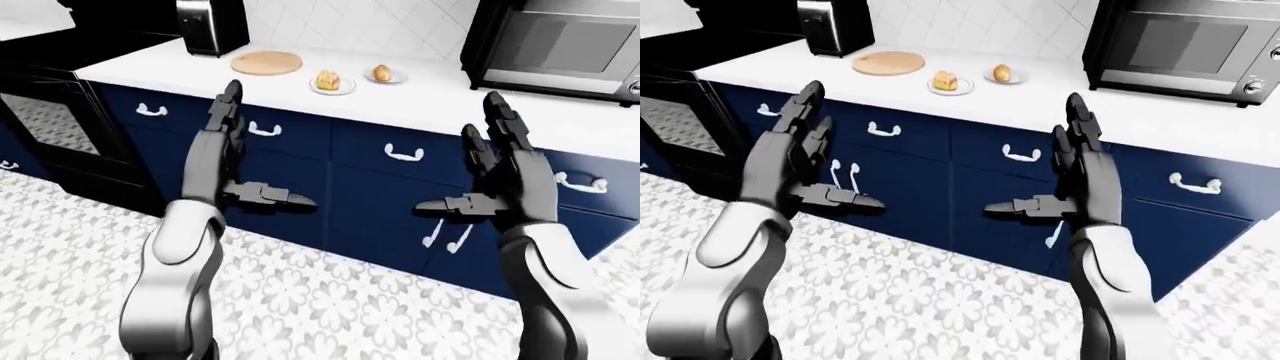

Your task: Place all breads on the cutting board.

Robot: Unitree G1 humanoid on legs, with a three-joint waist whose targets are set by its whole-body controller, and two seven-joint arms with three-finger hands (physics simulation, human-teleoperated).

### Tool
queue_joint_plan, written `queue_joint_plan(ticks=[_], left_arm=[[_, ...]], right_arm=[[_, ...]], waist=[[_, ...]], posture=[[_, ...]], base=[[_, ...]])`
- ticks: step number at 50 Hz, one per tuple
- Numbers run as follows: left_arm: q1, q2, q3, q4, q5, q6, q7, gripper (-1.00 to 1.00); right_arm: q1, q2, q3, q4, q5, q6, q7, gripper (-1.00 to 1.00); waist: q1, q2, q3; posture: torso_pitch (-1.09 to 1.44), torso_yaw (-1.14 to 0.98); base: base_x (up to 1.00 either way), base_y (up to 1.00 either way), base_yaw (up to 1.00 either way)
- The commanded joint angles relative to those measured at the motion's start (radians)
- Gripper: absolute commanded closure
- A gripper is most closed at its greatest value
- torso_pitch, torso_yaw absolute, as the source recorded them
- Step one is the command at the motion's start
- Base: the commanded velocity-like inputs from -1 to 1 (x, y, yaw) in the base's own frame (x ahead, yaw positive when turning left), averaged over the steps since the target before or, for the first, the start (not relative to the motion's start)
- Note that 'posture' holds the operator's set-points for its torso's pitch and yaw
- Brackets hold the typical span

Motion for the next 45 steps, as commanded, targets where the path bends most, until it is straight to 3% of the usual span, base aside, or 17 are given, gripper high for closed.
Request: queue_joint_plan(ticks=[1,3,5,6,9,14,15,16,18,20,28,30,32,33,34,40,45], left_arm=[[-0.027,0.003,0.010,-0.012,-0.002,-0.017,-0.002,-1.00],[-0.039,0.008,0.018,-0.017,-0.005,-0.004,-0.004,-1.00],[-0.048,0.014,0.023,-0.021,-0.008,0.006,-0.004,-1.00],[-0.053,0.016,0.025,-0.038,-0.012,0.027,-0.005,-1.00],[-0.066,0.025,0.038,-0.045,-0.023,0.045,-0.005,-1.00],[-0.089,0.039,0.057,-0.073,-0.045,0.095,0.000,-1.00],[-0.089,0.042,0.058,-0.070,-0.049,0.092,0.001,-1.00],[-0.093,0.044,0.060,-0.067,-0.052,0.093,0.003,-1.00],[-0.093,0.047,0.061,-0.071,-0.059,0.097,0.007,-1.00],[-0.088,0.050,0.064,-0.073,-0.064,0.093,0.009,-1.00],[-0.109,0.062,0.069,-0.078,-0.081,0.111,0.019,-1.00],[-0.110,0.064,0.069,-0.080,-0.084,0.114,0.021,-1.00],[-0.119,0.068,0.074,-0.084,-0.088,0.124,0.022,-1.00],[-0.121,0.070,0.076,-0.084,-0.090,0.125,0.022,-1.00],[-0.126,0.072,0.076,-0.090,-0.092,0.135,0.024,-1.00],[-0.130,0.078,0.080,-0.099,-0.102,0.145,0.027,-1.00],[-0.123,0.075,0.078,-0.088,-0.105,0.131,0.033,-1.00]], right_arm=[[-0.031,-0.013,0.002,-0.024,0.019,0.003,0.003,-1.00],[-0.042,-0.019,0.005,-0.032,0.023,0.017,0.001,-1.00],[-0.053,-0.022,0.007,-0.035,0.025,0.027,0.000,-1.00],[-0.056,-0.024,0.009,-0.037,0.025,0.030,0.000,-1.00],[-0.066,-0.028,0.009,-0.042,0.025,0.044,0.001,-1.00],[-0.085,-0.032,0.002,-0.060,0.040,0.075,0.002,-1.00],[-0.088,-0.033,0.001,-0.059,0.043,0.075,0.002,-1.00],[-0.091,-0.035,0.001,-0.059,0.045,0.076,0.001,-1.00],[-0.098,-0.040,0.001,-0.057,0.045,0.081,-0.002,-1.00],[-0.099,-0.043,0.001,-0.057,0.046,0.083,-0.002,-1.00],[-0.114,-0.052,-0.011,-0.066,0.061,0.098,-0.008,-1.00],[-0.116,-0.053,-0.012,-0.068,0.065,0.102,-0.010,-1.00],[-0.119,-0.055,-0.011,-0.070,0.068,0.105,-0.013,-1.00],[-0.121,-0.056,-0.010,-0.072,0.069,0.107,-0.015,-1.00],[-0.123,-0.056,-0.011,-0.073,0.071,0.110,-0.016,-1.00],[-0.124,-0.060,-0.001,-0.073,0.068,0.104,-0.019,-1.00],[-0.115,-0.056,0.005,-0.062,0.053,0.083,-0.010,-1.00]], waist=[[0.009,0.004,-0.005],[0.016,-0.025,-0.015],[0.017,-0.106,-0.057],[0.010,-0.046,-0.006],[0.011,-0.026,-0.042],[-0.012,0.019,-0.043],[-0.011,0.026,-0.060],[-0.014,0.041,-0.082],[-0.028,0.082,-0.076],[-0.015,0.086,-0.030],[0.009,0.045,-0.035],[0.010,0.017,-0.047],[-0.001,-0.047,-0.067],[-0.008,-0.007,-0.046],[0.003,-0.026,-0.028],[-0.021,-0.006,-0.050],[-0.021,0.051,-0.056]], posture=[[0.00,0.00],[0.00,0.00],[0.00,0.00],[0.00,0.00],[0.00,0.00],[0.00,0.00],[0.00,0.00],[0.00,0.00],[0.00,0.00],[0.00,0.00],[0.00,0.00],[0.00,0.00],[0.00,0.00],[0.00,0.00],[0.00,0.00],[0.00,0.00],[0.00,0.00]], base=[[0.72,-0.09,0.00],[0.71,-0.10,0.00],[0.72,-0.10,0.00],[0.71,-0.09,0.00],[0.72,-0.10,0.00],[0.65,-0.08,0.00],[0.20,0.00,0.00],[0.03,0.00,0.00],[0.03,0.00,0.00],[0.32,0.00,0.00],[0.47,0.00,0.00],[0.48,0.00,0.00],[0.48,0.00,0.00],[0.48,0.00,0.00],[0.48,0.00,0.00],[0.35,0.00,0.00],[0.17,0.09,0.00]])
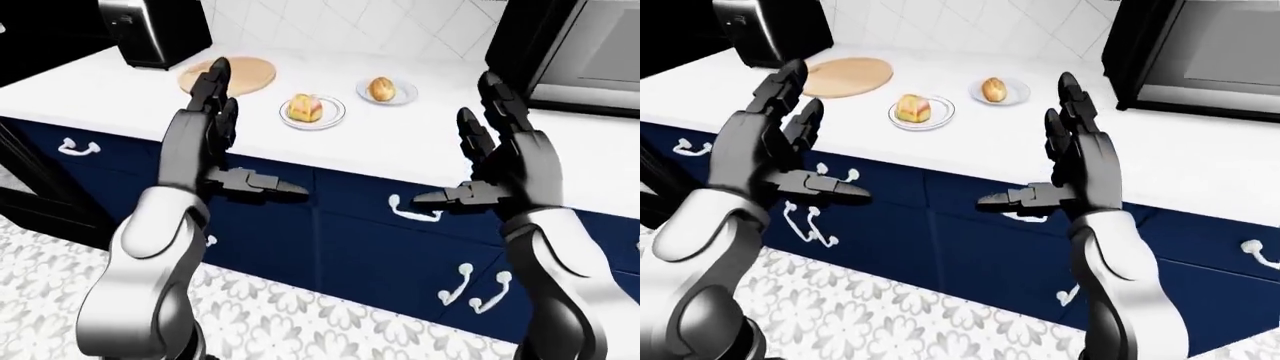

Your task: Place all breads on the cutting board.

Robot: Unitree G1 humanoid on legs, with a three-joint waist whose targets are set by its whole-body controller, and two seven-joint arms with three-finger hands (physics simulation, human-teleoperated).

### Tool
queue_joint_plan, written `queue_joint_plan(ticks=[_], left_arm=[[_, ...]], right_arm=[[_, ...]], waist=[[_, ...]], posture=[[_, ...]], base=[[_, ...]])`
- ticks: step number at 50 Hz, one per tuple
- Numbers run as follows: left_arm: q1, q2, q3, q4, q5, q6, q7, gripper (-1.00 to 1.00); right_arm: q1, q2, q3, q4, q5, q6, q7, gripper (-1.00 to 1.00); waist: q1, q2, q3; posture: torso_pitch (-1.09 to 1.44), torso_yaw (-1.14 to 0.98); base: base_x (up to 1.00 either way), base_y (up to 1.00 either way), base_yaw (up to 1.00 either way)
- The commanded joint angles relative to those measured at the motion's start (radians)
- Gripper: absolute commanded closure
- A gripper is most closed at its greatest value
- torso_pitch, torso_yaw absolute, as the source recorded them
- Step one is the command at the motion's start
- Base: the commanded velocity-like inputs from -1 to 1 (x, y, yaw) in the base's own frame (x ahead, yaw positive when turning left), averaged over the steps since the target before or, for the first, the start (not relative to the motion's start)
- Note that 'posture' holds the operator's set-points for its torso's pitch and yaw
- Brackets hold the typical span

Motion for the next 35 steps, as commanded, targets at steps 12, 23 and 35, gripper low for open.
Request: queue_joint_plan(ticks=[12,23,35], left_arm=[[-0.006,0.009,0.015,-0.015,-0.005,-0.036,0.013,-1.00],[-0.012,0.012,0.017,-0.026,-0.008,-0.019,0.016,-1.00],[-0.012,0.009,0.012,-0.031,-0.010,-0.015,0.020,-1.00]], right_arm=[[-0.020,0.001,-0.011,-0.020,0.011,-0.031,0.000,-1.00],[-0.016,0.002,-0.013,-0.017,0.014,-0.036,-0.001,-1.00],[-0.013,0.001,-0.022,-0.014,0.030,-0.042,-0.007,-1.00]], waist=[[0.012,-0.001,0.012],[0.002,-0.053,-0.015],[0.007,0.024,-0.006]], posture=[[0.00,0.00],[0.00,0.00],[0.00,0.00]], base=[[0.04,0.07,0.00],[0.08,0.00,0.00],[0.19,0.00,0.00]])
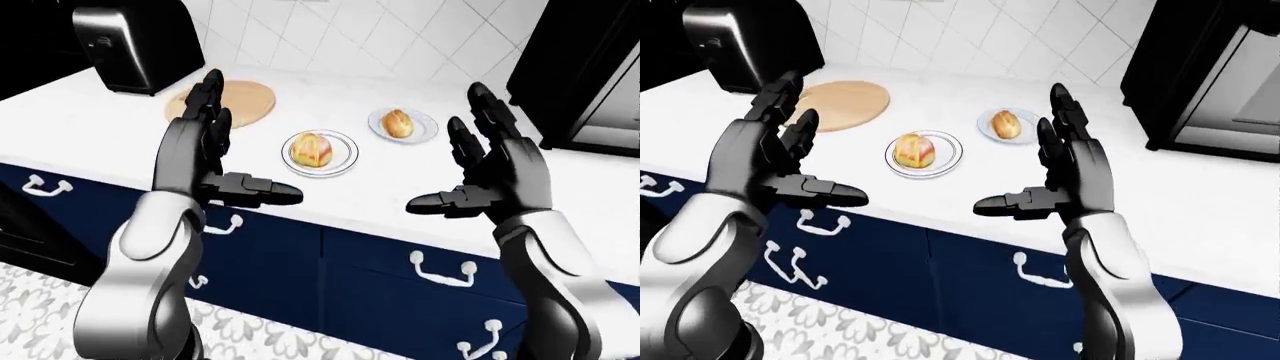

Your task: Place all breads on the cutting board.

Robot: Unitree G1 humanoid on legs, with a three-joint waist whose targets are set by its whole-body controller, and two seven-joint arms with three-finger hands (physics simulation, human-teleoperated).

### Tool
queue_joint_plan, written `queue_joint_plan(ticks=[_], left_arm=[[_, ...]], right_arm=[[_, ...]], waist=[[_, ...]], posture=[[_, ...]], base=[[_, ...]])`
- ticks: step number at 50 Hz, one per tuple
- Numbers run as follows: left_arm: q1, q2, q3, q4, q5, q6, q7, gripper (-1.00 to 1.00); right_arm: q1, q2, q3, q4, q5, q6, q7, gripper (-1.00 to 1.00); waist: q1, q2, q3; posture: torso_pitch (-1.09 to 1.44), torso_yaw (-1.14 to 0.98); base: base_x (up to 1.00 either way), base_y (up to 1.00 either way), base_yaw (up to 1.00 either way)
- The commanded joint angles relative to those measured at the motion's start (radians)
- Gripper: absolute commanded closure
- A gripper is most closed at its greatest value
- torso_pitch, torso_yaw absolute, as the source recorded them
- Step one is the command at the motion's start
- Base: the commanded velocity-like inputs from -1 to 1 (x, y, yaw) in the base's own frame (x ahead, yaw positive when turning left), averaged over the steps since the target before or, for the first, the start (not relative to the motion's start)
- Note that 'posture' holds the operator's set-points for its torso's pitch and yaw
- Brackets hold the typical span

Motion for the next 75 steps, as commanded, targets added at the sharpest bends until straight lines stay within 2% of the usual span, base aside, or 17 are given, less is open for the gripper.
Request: queue_joint_plan(ticks=[1,5,8,9,11,17,19,21,23,27,31,35,39,55,59,66,75], left_arm=[[-0.030,0.002,-0.006,-0.028,-0.003,-0.051,-0.002,-1.00],[-0.024,0.002,-0.004,-0.032,-0.001,-0.053,-0.003,-1.00],[-0.022,0.003,-0.002,-0.028,-0.002,-0.059,-0.005,-1.00],[-0.024,0.003,0.001,-0.028,-0.002,-0.057,-0.005,-1.00],[-0.024,0.002,0.001,-0.032,-0.004,-0.054,-0.004,-1.00],[-0.032,0.005,0.006,-0.042,-0.010,-0.039,-0.002,-1.00],[-0.032,0.006,0.005,-0.040,-0.011,-0.041,-0.002,-1.00],[-0.030,0.007,0.005,-0.037,-0.011,-0.046,-0.002,-1.00],[-0.035,0.009,0.008,-0.037,-0.014,-0.042,-0.002,-1.00],[-0.032,0.012,0.014,-0.047,-0.020,-0.034,-0.002,-1.00],[-0.036,0.017,0.025,-0.064,-0.030,-0.016,0.000,-1.00],[-0.049,0.025,0.033,-0.071,-0.041,0.004,0.005,-1.00],[-0.053,0.028,0.034,-0.068,-0.049,0.007,0.010,-1.00],[-0.056,0.038,0.038,-0.056,-0.058,0.001,0.012,-1.00],[-0.050,0.040,0.035,-0.036,-0.057,-0.020,0.010,-1.00],[-0.036,0.045,0.037,-0.015,-0.051,-0.045,-0.001,-1.00],[-0.037,0.049,0.037,-0.008,-0.049,-0.048,-0.003,-1.00]], right_arm=[[-0.032,-0.011,-0.030,-0.040,0.007,-0.040,-0.011,-1.00],[-0.029,-0.015,-0.028,-0.040,0.013,-0.043,-0.018,-1.00],[-0.031,-0.017,-0.027,-0.038,0.016,-0.044,-0.020,-1.00],[-0.030,-0.018,-0.025,-0.037,0.017,-0.046,-0.021,-1.00],[-0.033,-0.019,-0.024,-0.039,0.017,-0.040,-0.025,-1.00],[-0.042,-0.023,-0.030,-0.047,0.028,-0.027,-0.031,-1.00],[-0.045,-0.025,-0.036,-0.054,0.035,-0.022,-0.035,-1.00],[-0.051,-0.029,-0.039,-0.059,0.044,-0.014,-0.038,-1.00],[-0.057,-0.034,-0.047,-0.063,0.055,-0.009,-0.043,-1.00],[-0.073,-0.054,-0.064,-0.076,0.079,0.021,-0.058,-1.00],[-0.099,-0.079,-0.074,-0.082,0.092,0.064,-0.076,-1.00],[-0.145,-0.107,-0.070,-0.058,0.090,0.105,-0.087,-1.00],[-0.247,-0.149,-0.045,0.023,0.056,0.167,-0.112,-1.00],[-0.596,-0.160,0.127,0.385,-0.329,0.251,0.021,-1.00],[-0.688,-0.135,0.124,0.520,-0.387,0.210,0.042,-1.00],[-0.901,-0.146,0.218,0.944,-0.601,0.067,0.119,-1.00],[-1.006,-0.093,0.213,1.250,-0.803,-0.095,0.168,-1.00]], waist=[[-0.005,-0.002,-0.020],[0.002,-0.043,-0.015],[0.006,-0.124,-0.028],[-0.004,-0.095,-0.024],[-0.003,-0.108,-0.020],[-0.014,-0.055,-0.010],[-0.021,-0.024,-0.011],[-0.026,0.031,-0.026],[-0.026,0.000,-0.021],[-0.019,-0.010,-0.011],[-0.013,-0.077,0.002],[-0.006,-0.057,-0.025],[-0.008,-0.050,-0.030],[-0.014,-0.037,-0.014],[-0.013,-0.036,-0.013],[-0.013,-0.033,-0.018],[-0.011,-0.024,-0.022]], posture=[[0.00,0.00],[0.00,0.00],[0.00,0.00],[0.00,0.00],[0.00,0.00],[0.00,0.00],[0.00,0.00],[0.00,0.00],[0.00,0.00],[0.00,0.00],[0.00,0.00],[0.00,0.00],[0.00,0.00],[0.00,0.00],[0.00,0.00],[0.00,0.00],[0.00,0.00]], base=[[0.25,0.00,0.00],[0.25,0.00,0.00],[0.25,0.00,0.00],[0.26,0.00,0.00],[0.25,0.00,0.00],[0.26,0.00,0.00],[0.26,0.00,0.00],[0.21,0.00,0.00],[0.00,0.00,0.00],[0.00,0.00,0.00],[0.00,0.00,0.00],[0.00,0.00,0.00],[0.00,0.00,0.00],[0.00,0.00,0.00],[0.00,0.00,0.00],[0.00,0.00,0.00],[0.00,0.00,0.00]])
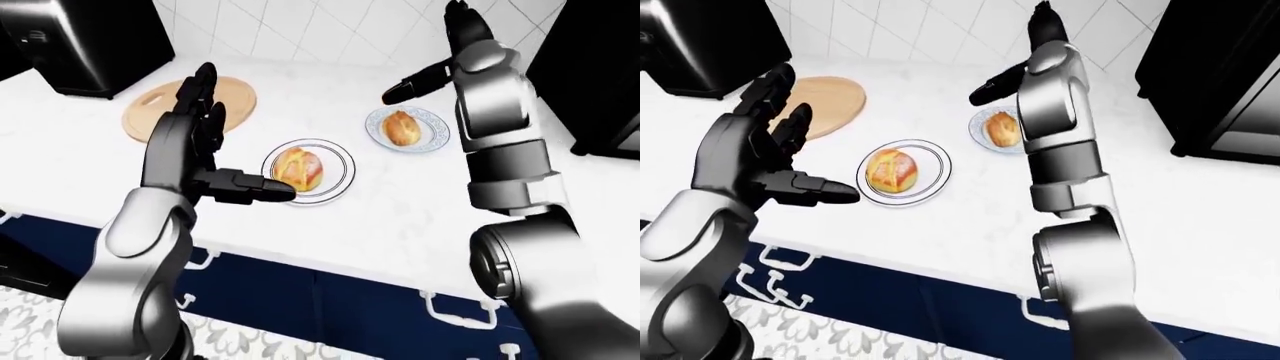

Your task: Place all breads on the cutting board.

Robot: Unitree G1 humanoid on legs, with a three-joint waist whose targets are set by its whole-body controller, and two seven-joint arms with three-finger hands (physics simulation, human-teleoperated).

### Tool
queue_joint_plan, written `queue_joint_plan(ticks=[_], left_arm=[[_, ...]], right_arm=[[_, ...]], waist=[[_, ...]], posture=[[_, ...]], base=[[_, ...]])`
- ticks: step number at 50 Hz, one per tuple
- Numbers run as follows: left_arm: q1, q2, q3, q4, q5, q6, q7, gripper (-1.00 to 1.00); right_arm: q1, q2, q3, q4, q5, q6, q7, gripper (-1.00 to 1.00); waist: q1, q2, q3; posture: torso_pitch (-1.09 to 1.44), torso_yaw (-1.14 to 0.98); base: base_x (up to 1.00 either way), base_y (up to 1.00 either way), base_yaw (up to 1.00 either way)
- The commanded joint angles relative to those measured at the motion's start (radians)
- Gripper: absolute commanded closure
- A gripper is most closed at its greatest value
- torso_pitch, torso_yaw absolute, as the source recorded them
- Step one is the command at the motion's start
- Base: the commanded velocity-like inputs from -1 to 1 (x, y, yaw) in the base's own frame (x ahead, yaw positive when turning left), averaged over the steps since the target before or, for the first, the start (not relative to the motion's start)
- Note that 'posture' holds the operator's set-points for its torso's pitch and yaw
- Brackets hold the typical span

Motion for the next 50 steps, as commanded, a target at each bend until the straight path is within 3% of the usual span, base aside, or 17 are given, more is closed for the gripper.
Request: queue_joint_plan(ticks=[1,17,28,34,41,43,50], left_arm=[[-0.029,0.006,0.001,-0.020,0.003,-0.030,0.003,-1.00],[-0.041,0.011,0.012,-0.037,0.000,-0.007,-0.002,-1.00],[-0.034,0.014,0.025,-0.050,-0.013,-0.001,0.001,-1.00],[-0.019,0.015,0.026,-0.046,-0.018,-0.016,0.002,-1.00],[-0.021,0.021,0.035,-0.054,-0.025,-0.004,0.002,-1.00],[-0.019,0.021,0.036,-0.055,-0.027,-0.004,0.003,-1.00],[-0.027,0.025,0.037,-0.060,-0.035,0.007,0.008,-1.00]], right_arm=[[-0.055,-0.006,-0.002,0.005,-0.055,-0.065,0.004,-1.00],[-0.052,0.064,0.019,0.131,-0.210,-0.104,0.069,-1.00],[-0.017,0.078,0.012,0.167,-0.240,-0.140,0.057,-1.00],[-0.010,0.076,0.006,0.197,-0.236,-0.161,0.040,-0.73],[-0.019,0.075,0.002,0.278,-0.217,-0.199,-0.009,-0.69],[-0.012,0.073,0.009,0.282,-0.221,-0.203,-0.006,-0.55],[-0.004,0.060,0.007,0.318,-0.231,-0.226,-0.021,-0.44]], waist=[[-0.001,0.000,-0.030],[-0.003,0.007,-0.037],[-0.004,0.006,-0.038],[-0.004,0.005,-0.038],[-0.003,0.005,-0.037],[-0.003,0.004,-0.036],[0.000,0.001,-0.036]], posture=[[0.00,0.00],[0.00,0.00],[0.00,0.00],[0.00,0.00],[0.00,0.00],[0.00,0.00],[0.00,0.00]], base=[[0.00,0.00,0.00],[0.00,0.00,0.00],[0.00,0.00,0.00],[0.00,0.00,0.00],[0.00,0.00,0.00],[0.00,0.00,0.00],[0.00,0.00,0.00]])
